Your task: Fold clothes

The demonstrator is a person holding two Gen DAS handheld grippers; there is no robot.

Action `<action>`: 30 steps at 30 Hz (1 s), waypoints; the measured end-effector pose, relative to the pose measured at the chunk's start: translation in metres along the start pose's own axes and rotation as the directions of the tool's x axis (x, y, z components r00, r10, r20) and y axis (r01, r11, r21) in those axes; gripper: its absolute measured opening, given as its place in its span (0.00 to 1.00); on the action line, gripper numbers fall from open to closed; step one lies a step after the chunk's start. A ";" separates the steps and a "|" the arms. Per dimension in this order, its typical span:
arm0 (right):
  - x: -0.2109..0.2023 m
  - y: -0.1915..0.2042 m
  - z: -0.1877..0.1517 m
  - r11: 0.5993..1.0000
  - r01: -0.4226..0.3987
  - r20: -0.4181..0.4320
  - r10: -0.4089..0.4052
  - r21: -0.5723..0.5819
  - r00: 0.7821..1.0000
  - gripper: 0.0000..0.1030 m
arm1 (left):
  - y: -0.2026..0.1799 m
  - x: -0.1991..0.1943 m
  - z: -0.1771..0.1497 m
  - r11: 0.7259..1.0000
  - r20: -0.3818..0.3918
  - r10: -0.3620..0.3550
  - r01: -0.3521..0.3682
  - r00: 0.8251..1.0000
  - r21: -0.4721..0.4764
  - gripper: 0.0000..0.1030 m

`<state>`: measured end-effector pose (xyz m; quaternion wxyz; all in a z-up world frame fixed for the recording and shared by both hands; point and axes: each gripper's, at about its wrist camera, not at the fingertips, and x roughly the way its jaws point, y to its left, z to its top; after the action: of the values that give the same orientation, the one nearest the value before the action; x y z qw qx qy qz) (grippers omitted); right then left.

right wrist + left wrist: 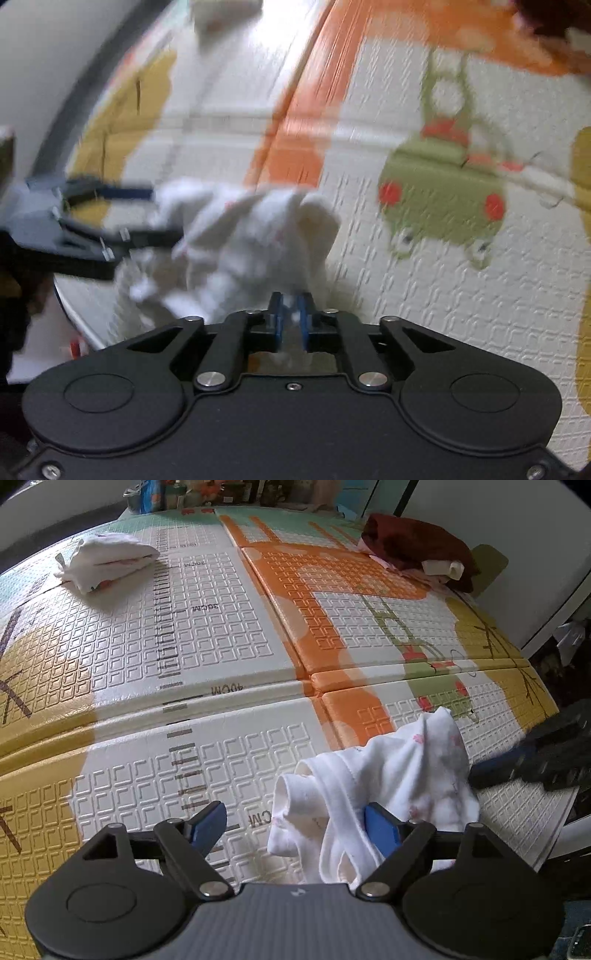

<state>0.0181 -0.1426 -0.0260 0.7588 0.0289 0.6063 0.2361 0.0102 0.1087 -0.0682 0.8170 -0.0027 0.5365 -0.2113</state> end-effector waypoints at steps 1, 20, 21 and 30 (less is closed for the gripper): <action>-0.005 -0.004 0.001 1.000 0.000 0.028 0.000 0.018 1.000 0.24 | 0.000 0.000 0.000 1.000 -0.001 0.001 -0.001 1.000 0.000 0.81; 0.001 0.004 0.002 0.997 -0.062 -0.016 0.063 0.051 0.998 0.02 | -0.002 0.001 0.000 1.000 -0.020 0.020 -0.021 1.000 -0.011 0.84; 0.001 0.005 0.000 0.997 -0.056 -0.029 0.058 0.048 0.998 0.02 | -0.003 0.002 0.000 1.000 -0.021 0.019 -0.019 1.000 -0.011 0.85; 0.008 0.010 -0.017 1.000 0.012 -0.130 -0.011 0.008 0.992 0.01 | -0.005 0.006 -0.001 1.000 -0.038 0.016 -0.017 0.999 -0.026 0.87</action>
<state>0.0000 -0.1350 -0.0347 0.7190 0.0136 0.6555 0.2304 0.0094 0.1025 -0.0723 0.8082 -0.0051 0.5548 -0.1975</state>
